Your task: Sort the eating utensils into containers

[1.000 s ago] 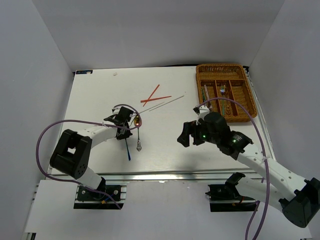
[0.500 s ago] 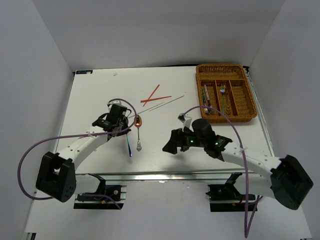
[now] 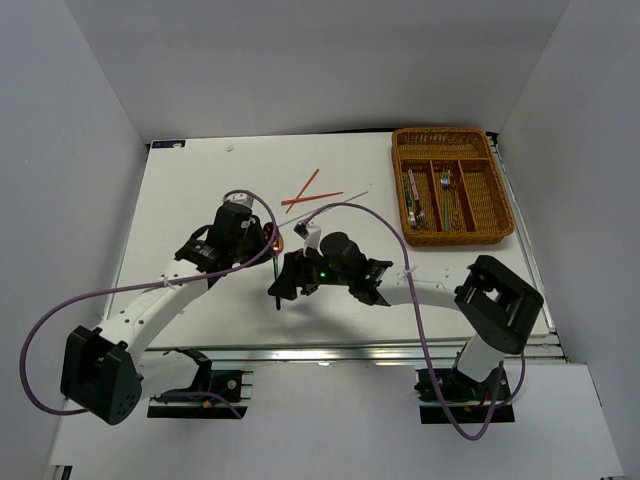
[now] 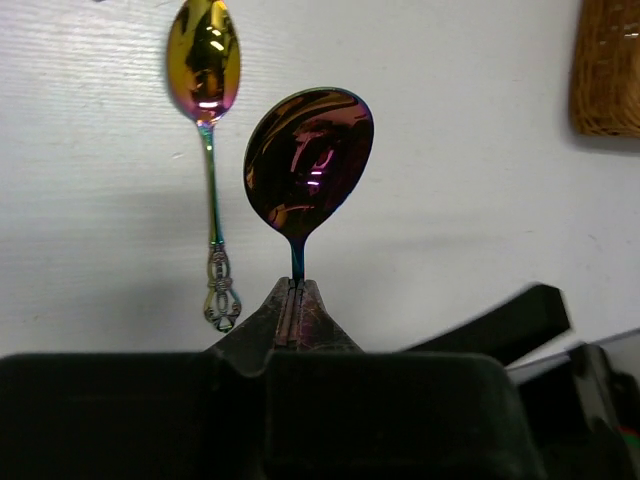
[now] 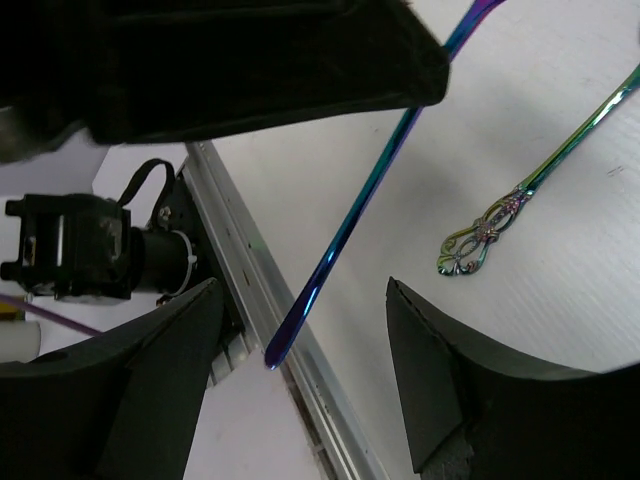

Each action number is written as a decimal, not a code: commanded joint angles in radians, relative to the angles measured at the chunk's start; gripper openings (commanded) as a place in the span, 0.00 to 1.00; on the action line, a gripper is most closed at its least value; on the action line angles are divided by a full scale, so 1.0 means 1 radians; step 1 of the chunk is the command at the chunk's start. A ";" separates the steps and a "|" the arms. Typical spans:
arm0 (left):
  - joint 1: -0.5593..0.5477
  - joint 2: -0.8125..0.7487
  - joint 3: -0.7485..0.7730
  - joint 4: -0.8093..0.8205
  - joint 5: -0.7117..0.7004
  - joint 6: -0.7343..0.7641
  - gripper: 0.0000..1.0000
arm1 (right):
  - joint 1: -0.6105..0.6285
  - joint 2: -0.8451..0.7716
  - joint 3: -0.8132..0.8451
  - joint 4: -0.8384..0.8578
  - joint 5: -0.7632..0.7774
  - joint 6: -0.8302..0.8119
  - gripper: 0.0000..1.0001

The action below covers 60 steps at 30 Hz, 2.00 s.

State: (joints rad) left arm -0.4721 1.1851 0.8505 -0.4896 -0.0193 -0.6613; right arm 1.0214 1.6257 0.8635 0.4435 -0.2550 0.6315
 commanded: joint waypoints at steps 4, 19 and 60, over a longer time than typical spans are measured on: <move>-0.005 -0.062 0.018 0.057 0.094 -0.023 0.00 | 0.005 0.048 0.084 0.066 0.068 0.040 0.69; -0.005 -0.041 0.177 -0.098 -0.074 0.060 0.96 | -0.053 -0.064 0.097 -0.174 0.172 -0.056 0.00; -0.042 -0.263 0.001 -0.190 -0.357 0.213 0.98 | -1.144 0.496 0.994 -1.057 0.565 -0.776 0.89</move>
State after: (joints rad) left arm -0.5083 0.9257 0.8551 -0.6952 -0.3977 -0.4618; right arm -0.1238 2.1525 1.7931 -0.6010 0.3553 -0.1547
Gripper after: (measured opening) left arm 0.980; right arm 0.837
